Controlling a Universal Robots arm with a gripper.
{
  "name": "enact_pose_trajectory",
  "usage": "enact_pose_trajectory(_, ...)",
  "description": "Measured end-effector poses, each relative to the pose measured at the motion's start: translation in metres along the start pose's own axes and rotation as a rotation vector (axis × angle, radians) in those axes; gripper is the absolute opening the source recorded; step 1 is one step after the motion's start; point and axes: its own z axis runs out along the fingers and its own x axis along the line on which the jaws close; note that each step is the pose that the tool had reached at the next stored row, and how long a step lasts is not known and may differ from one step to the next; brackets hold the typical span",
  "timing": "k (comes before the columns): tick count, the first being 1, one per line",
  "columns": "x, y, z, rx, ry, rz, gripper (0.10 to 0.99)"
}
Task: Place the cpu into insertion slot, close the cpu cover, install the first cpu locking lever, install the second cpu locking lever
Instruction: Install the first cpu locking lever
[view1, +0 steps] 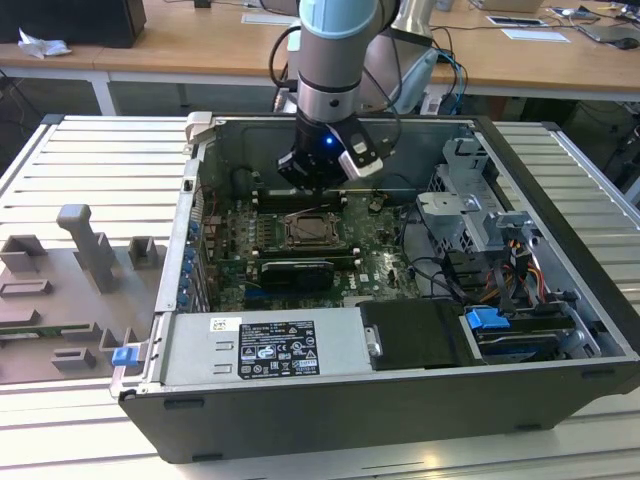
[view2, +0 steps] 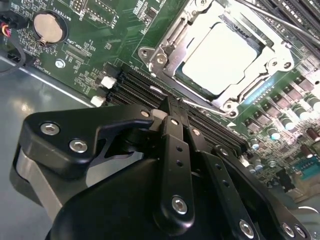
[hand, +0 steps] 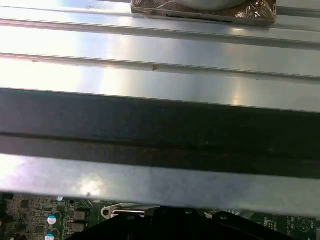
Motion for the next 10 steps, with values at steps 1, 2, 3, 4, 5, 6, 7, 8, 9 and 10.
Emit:
enact_pose_trajectory(1, -0.0011, -0.0002, 0.0012, 0.000, 0.0000, 0.000, 0.106)
enact_pose_trajectory(2, -0.0023, -0.0005, 0.0026, 0.000, -0.0001, 0.000, 0.106)
enact_pose_trajectory(3, -0.0029, -0.0006, 0.0035, 0.000, -0.0001, 0.000, 0.106)
enact_pose_trajectory(4, -0.0033, -0.0007, 0.0044, 0.000, -0.0001, 0.000, 0.106)
enact_pose_trajectory(5, -0.0033, -0.0008, 0.0050, 0.000, -0.0002, 0.000, 0.106)
enact_pose_trajectory(6, -0.0033, -0.0009, 0.0057, 0.000, -0.0001, 0.000, 0.106)
enact_pose_trajectory(7, -0.0035, -0.0010, 0.0069, 0.001, 0.0000, 0.000, 0.106)
enact_pose_trajectory(8, -0.0036, -0.0012, 0.0077, 0.002, 0.0001, 0.000, 0.106)
enact_pose_trajectory(9, -0.0040, -0.0014, 0.0095, 0.004, 0.0002, 0.000, 0.106)
enact_pose_trajectory(10, -0.0042, -0.0015, 0.0104, 0.007, 0.0005, 0.000, 0.106)
